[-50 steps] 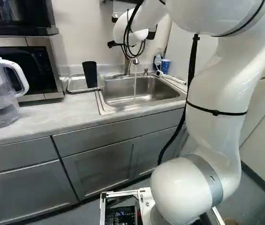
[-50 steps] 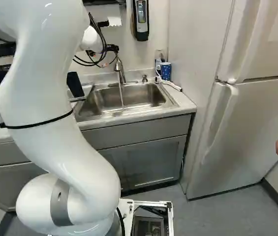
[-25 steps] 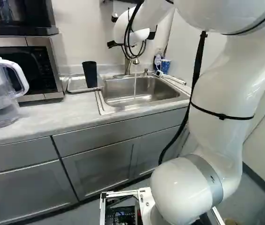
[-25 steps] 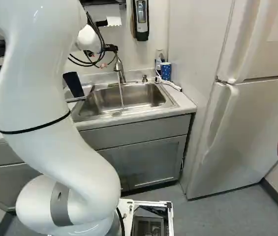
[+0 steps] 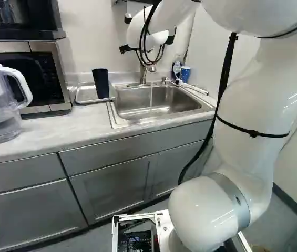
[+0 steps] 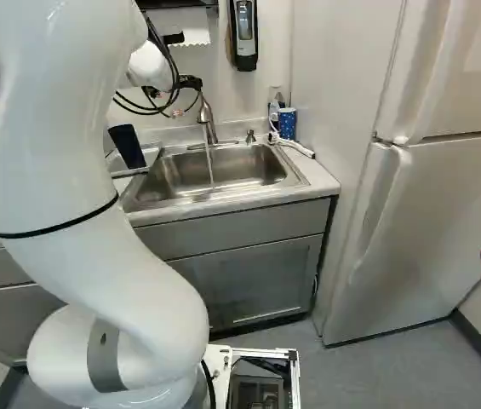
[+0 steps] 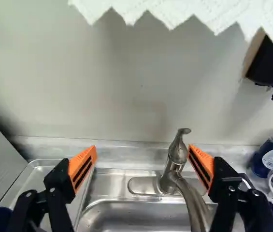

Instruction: Rinse the cup and place it in the tray

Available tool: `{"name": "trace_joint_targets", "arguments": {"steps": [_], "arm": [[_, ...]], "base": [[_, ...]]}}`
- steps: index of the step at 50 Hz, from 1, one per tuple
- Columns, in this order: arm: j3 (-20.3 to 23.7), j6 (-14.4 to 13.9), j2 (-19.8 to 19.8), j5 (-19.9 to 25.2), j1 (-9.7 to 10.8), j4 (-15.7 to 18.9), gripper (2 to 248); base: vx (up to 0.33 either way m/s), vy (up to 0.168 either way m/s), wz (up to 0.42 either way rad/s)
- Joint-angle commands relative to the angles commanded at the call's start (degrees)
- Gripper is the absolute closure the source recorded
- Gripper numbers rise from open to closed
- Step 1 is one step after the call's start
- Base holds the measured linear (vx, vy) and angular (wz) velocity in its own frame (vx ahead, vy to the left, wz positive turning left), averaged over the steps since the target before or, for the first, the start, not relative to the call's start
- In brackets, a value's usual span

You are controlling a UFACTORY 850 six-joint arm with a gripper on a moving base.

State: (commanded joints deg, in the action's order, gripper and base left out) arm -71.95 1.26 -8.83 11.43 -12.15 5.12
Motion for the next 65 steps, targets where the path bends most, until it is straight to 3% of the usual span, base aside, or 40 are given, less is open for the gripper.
{"name": "trace_joint_targets", "arguments": {"steps": [29, 65], "arm": [[-8.4, 0.0, -5.9, 0.0, 0.7, 0.0, 3], [-9.2, 0.0, -6.7, -0.2, 0.3, 0.0, 3]], "base": [[0.000, 0.000, 0.000], [0.000, 0.000, 0.000]]}}
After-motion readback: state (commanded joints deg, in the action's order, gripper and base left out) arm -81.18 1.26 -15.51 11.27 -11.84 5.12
